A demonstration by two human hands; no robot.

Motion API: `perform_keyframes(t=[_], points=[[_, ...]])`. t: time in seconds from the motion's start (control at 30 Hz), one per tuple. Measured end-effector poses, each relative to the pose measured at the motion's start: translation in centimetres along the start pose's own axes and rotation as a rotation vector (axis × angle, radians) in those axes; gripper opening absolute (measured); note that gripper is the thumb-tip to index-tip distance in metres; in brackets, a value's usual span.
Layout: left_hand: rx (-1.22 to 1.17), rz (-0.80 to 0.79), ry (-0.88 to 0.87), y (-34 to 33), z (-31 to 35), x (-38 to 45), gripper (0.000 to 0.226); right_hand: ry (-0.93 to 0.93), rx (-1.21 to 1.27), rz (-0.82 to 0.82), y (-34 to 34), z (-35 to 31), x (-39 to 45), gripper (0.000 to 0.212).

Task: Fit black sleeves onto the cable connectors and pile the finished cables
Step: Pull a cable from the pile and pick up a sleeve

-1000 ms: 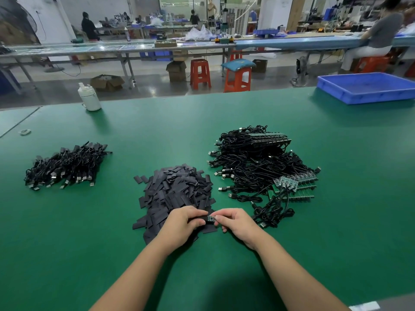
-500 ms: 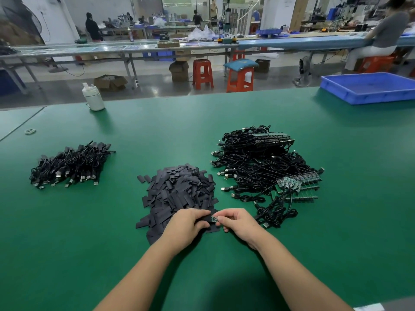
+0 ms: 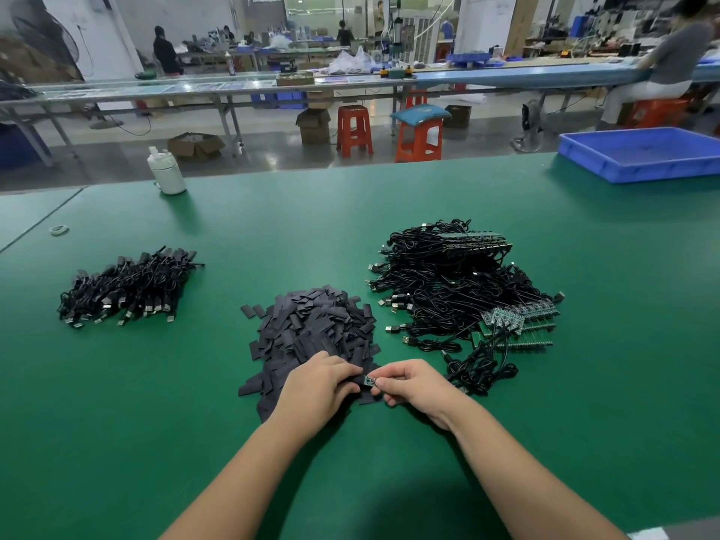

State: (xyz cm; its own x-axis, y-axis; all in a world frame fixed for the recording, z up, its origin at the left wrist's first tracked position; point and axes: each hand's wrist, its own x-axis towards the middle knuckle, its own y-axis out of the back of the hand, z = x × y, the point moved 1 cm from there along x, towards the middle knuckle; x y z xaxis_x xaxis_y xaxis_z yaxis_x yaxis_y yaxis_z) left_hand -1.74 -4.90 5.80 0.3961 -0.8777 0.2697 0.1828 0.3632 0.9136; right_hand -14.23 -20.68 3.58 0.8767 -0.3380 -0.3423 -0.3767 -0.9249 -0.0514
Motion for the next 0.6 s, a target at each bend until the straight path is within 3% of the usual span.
perform_keyframes(t=[0.17,0.43,0.6], points=[[-0.125,-0.011,0.029,0.2,0.0,0.0,0.030,-0.004,-0.057,-0.013,-0.3,-0.3,-0.2,0.016],[-0.137,-0.037,-0.011,0.1,0.2,-0.3,0.031,0.027,-0.127,-0.024,-1.5,-1.0,-0.2,0.014],[-0.314,0.014,0.114,0.4,-0.1,-0.6,0.023,0.076,-0.370,-0.017,-1.4,-1.4,-0.2,0.013]])
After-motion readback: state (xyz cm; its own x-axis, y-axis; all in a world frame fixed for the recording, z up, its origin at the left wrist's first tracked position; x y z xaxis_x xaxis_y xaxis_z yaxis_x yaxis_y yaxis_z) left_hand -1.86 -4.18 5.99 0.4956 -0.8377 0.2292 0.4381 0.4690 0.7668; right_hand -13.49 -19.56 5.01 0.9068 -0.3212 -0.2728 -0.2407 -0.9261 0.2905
